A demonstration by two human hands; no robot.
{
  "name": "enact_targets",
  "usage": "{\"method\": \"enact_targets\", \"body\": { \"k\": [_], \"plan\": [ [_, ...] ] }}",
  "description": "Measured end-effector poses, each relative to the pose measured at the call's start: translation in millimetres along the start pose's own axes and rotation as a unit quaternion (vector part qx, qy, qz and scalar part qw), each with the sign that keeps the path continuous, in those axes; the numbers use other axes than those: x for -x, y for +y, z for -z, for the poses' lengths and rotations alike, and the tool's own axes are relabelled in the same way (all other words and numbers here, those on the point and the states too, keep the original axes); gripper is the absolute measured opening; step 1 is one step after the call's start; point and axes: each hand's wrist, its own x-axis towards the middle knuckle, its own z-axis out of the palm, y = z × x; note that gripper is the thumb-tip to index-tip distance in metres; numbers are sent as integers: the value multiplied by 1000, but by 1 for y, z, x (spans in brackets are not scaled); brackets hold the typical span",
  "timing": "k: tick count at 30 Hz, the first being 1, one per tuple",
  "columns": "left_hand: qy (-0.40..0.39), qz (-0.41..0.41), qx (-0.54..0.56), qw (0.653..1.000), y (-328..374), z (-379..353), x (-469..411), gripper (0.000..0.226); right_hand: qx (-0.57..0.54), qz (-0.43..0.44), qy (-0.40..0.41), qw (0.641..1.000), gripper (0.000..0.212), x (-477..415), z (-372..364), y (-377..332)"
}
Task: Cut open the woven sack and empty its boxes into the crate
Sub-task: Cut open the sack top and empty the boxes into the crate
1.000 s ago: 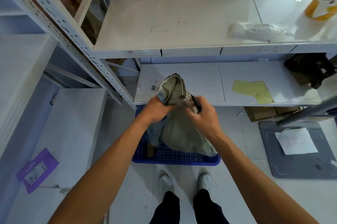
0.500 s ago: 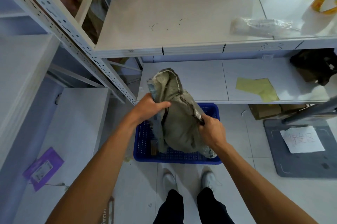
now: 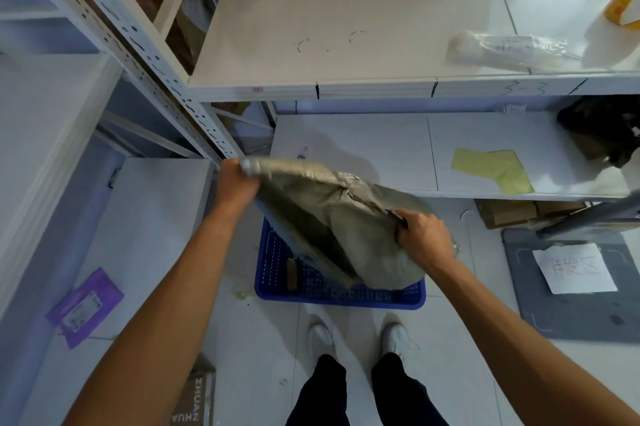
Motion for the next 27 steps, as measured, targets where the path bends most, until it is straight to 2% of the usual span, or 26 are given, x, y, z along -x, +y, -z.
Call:
{"method": "enact_targets", "body": {
  "k": [2,5,9,11,16,24,27],
  "plan": [
    [10,-6,9,1000,-1,1,-2,17,1,-5,-4,1000,43,1,4,0],
    [17,31,43,998,1,-1,-2,16,-41,20,72,996,40,-5,11,-5],
    [-10,21,48,999,-2,-10,3,15,-33,-19,40,998,46,-12,15,-10],
    [-11,20,60,998,0,-13,5,19,-57,-28,61,996,44,-16,16,-12],
    [-34,22,57,998,-5,-15,9,28,-73,-47,46,995,35,-12,13,-10],
    [-12,20,65,998,1,-9,6,24,-93,-35,85,991,32,-10,14,-9],
    [-23,11,55,998,0,-9,5,21,-71,-31,59,995,32,-8,14,-11]
  ]
}}
